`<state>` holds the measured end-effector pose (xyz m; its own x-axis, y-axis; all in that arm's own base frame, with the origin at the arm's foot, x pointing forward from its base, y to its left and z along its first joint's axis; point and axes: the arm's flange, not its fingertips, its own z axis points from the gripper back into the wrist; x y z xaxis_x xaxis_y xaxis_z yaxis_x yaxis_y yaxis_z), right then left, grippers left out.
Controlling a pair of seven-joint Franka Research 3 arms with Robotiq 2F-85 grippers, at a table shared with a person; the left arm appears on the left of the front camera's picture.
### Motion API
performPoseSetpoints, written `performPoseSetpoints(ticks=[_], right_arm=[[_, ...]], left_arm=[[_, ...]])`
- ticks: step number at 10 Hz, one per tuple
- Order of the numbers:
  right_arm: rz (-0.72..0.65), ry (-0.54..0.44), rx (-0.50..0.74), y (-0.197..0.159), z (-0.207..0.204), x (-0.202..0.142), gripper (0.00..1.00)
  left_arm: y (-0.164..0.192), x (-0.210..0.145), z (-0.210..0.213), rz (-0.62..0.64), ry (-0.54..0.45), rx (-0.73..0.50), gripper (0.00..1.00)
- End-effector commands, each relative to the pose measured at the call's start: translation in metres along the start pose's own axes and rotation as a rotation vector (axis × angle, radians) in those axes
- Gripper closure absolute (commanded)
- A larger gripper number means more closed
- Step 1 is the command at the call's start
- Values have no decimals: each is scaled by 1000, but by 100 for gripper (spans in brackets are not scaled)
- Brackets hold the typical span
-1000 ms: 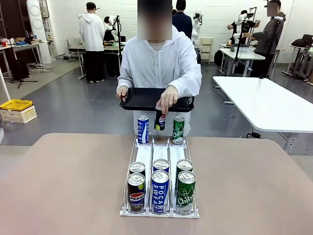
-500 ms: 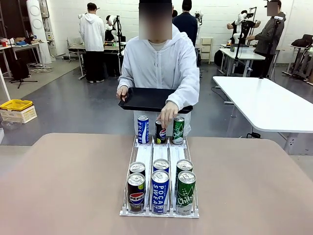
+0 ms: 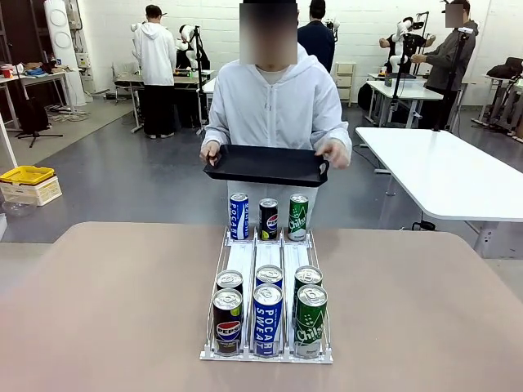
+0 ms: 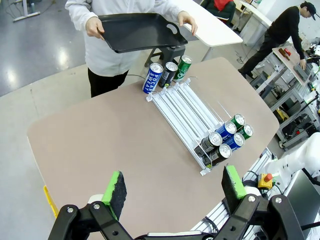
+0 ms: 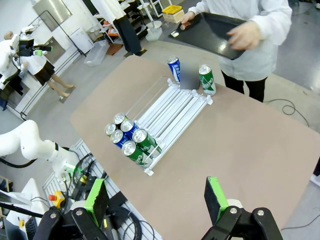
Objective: Retrieve and hand over the desired beverage to the person.
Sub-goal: Pick up a can of the same type that the person held from the Automatic Can Dispenser.
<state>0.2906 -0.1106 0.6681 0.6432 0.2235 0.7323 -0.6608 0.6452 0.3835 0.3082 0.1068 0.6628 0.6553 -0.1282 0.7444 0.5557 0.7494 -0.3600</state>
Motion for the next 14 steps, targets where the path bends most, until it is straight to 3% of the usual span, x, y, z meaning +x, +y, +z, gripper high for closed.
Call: performPoseSetpoints(ticks=[1,2,5,8,11,14], right_arm=[[13,-18,25,0,-1,3,0],[13,-18,25,0,-1,3,0],[13,-18,25,0,-1,3,0],[13,-18,25,0,-1,3,0],[13,-18,25,0,-1,3,0],[13,-18,25,0,-1,3,0]], left_arm=[[1,0,2,-19,-3,-10,0],[0,0,0,0,0,0,0],[-84,12,-92,-45,435,174,0],[-184,-5,-200,55,585,543,0],[-231,-20,-272,248,536,650,0],[-254,-19,-294,299,472,561,0]])
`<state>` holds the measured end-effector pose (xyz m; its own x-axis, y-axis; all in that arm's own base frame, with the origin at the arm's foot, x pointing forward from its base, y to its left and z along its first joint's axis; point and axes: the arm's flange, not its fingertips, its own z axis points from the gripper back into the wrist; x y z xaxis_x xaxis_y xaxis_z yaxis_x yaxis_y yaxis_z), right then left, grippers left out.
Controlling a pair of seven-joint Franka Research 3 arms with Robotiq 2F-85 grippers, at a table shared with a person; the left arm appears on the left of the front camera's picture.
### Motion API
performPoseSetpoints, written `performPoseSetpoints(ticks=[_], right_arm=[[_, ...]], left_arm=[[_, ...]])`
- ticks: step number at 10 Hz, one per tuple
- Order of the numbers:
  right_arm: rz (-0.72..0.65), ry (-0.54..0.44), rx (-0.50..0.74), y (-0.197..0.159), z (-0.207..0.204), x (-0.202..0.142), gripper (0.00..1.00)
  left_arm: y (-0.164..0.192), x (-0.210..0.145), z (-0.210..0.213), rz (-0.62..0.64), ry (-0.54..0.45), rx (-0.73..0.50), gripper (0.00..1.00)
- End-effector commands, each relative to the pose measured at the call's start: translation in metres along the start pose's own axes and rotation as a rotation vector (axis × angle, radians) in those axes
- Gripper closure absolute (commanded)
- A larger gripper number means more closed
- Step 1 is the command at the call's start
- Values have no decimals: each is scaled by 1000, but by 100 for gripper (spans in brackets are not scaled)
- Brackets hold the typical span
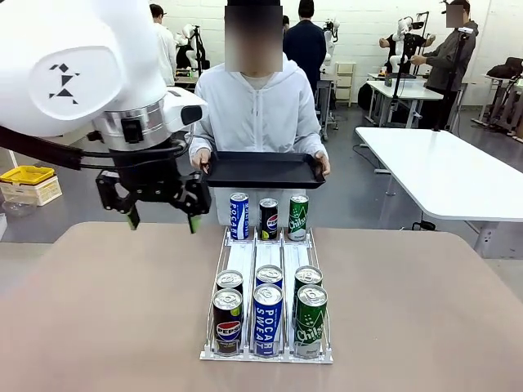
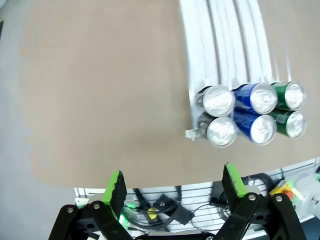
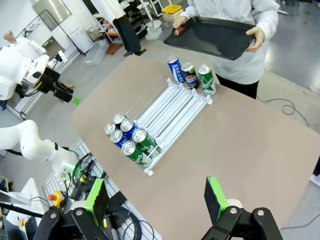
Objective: Retrieve and hand over the desired beverage to the person.
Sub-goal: Pick up a can of the same type that the person held from the Automatic Can Dispenser.
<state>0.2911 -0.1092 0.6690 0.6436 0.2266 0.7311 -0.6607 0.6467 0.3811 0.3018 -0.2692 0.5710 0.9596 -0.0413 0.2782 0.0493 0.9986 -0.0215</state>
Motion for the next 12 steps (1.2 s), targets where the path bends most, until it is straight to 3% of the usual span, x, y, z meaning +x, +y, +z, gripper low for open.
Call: performPoseSetpoints(ticks=[1,9,12], right_arm=[[12,-21,27,-1,0,1,0],[12,-21,27,-1,0,1,0],[12,-21,27,-1,0,1,0]], left_arm=[[8,-4,-3,-11,14,30,0],[8,-4,-3,-11,14,30,0],[-21,-21,-15,-59,41,-24,0]])
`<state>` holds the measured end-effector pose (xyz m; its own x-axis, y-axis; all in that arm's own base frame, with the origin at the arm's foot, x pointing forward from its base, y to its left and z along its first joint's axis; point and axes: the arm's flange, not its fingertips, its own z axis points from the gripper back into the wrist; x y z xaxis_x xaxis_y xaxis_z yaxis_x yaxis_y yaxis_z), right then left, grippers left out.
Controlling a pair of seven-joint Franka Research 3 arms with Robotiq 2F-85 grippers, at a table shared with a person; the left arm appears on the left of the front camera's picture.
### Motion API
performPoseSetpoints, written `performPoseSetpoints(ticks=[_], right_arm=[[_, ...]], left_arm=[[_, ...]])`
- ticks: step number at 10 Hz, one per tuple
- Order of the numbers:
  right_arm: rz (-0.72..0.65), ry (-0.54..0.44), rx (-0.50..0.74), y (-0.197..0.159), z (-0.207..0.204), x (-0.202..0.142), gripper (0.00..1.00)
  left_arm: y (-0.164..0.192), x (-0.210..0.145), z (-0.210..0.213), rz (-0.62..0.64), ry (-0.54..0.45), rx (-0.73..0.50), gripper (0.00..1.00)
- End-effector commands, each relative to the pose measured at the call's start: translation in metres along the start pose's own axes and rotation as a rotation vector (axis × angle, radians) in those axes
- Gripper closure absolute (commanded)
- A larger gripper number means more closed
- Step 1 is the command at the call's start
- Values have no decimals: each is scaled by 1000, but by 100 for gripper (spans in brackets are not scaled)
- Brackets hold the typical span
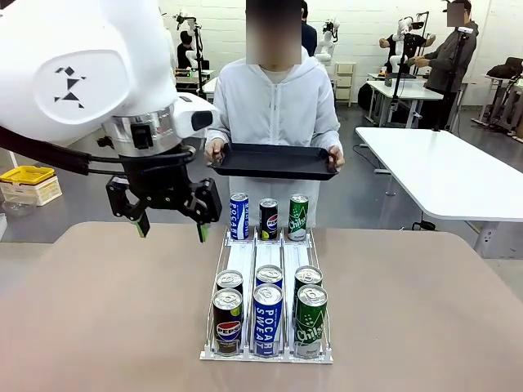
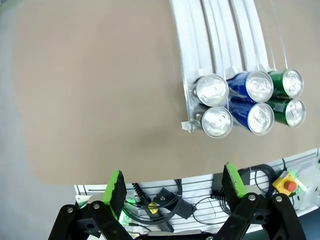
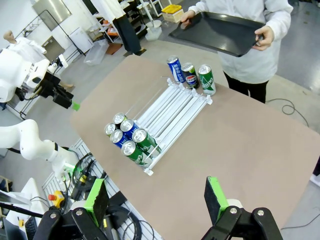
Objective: Retrieve and hand over the desired beverage to the person.
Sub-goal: Pick up a can of the same type that the person held from the Automatic Can Dispenser.
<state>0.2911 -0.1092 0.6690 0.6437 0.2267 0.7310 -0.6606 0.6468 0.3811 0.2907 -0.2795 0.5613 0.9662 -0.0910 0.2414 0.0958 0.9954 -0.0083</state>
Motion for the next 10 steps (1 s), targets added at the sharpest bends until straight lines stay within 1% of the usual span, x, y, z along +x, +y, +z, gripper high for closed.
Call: performPoseSetpoints(ticks=[1,2,5,6,7,10], right_arm=[[12,-21,27,0,0,1,0],[12,-21,27,0,0,1,0],[12,-21,27,0,0,1,0],[12,-21,27,0,0,1,0],[12,-21,27,0,0,1,0],[12,-21,27,0,0,1,0]], left_arm=[[-21,-10,-16,-9,-9,-13,0],[-26,-6,-25,16,-6,-1,0],[-43,-1,-59,70,62,-53,0],[-49,-1,-68,64,90,-87,0],[-57,-3,-78,70,112,-89,0],[-61,-3,-96,76,143,-57,0]])
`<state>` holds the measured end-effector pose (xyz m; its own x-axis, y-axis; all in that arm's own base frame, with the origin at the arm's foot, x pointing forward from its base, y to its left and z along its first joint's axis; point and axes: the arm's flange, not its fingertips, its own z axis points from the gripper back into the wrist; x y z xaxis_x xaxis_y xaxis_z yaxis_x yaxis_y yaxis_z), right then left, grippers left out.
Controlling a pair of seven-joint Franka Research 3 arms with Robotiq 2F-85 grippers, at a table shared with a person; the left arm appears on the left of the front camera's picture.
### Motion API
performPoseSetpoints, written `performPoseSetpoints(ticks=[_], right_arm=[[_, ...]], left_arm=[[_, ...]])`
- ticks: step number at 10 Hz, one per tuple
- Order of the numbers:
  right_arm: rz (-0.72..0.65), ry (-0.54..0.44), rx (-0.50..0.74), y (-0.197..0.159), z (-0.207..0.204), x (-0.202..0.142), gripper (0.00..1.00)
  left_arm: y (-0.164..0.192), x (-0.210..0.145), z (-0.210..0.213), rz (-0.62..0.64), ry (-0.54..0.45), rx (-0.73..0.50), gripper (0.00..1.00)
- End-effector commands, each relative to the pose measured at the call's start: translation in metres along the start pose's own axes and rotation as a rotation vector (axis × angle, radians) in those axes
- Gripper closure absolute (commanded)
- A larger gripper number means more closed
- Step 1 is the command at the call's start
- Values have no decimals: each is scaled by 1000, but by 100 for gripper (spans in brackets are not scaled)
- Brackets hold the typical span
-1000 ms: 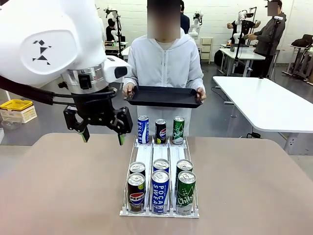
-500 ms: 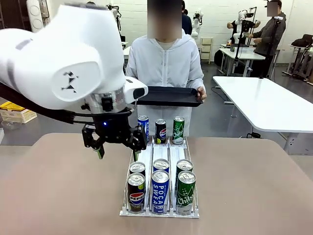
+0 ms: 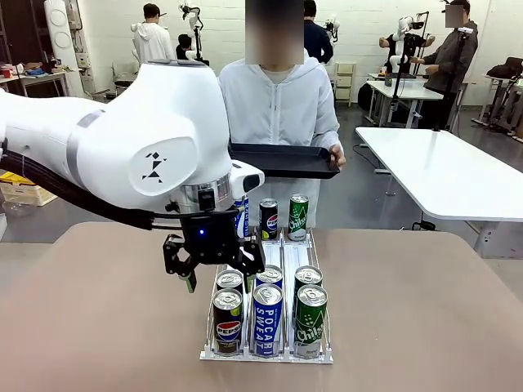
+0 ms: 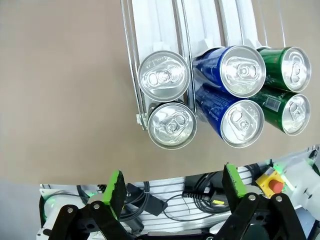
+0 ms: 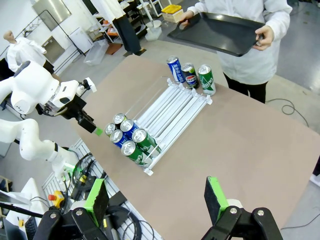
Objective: Retrieve and hand over the desired beverage to the person.
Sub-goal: Pick up a can of the same type that the person held from the Automatic Can Dispenser.
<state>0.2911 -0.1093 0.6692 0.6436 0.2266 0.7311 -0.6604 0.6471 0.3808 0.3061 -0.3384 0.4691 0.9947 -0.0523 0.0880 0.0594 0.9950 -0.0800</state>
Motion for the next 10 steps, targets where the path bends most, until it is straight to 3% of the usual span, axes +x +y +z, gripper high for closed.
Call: performPoseSetpoints(ticks=[1,5,7,8,10], right_arm=[[12,-21,28,0,-1,1,0],[12,-21,28,0,-1,1,0],[12,-21,28,0,-1,1,0],[12,-21,28,0,-1,1,0],[12,-21,28,0,-1,1,0]], left_arm=[[-6,-1,-8,25,-7,15,0],[-13,2,-32,9,-1,65,0],[-8,1,-23,21,-25,55,0],[-5,3,-29,-13,29,47,0],[-5,3,-29,-13,29,47,0]])
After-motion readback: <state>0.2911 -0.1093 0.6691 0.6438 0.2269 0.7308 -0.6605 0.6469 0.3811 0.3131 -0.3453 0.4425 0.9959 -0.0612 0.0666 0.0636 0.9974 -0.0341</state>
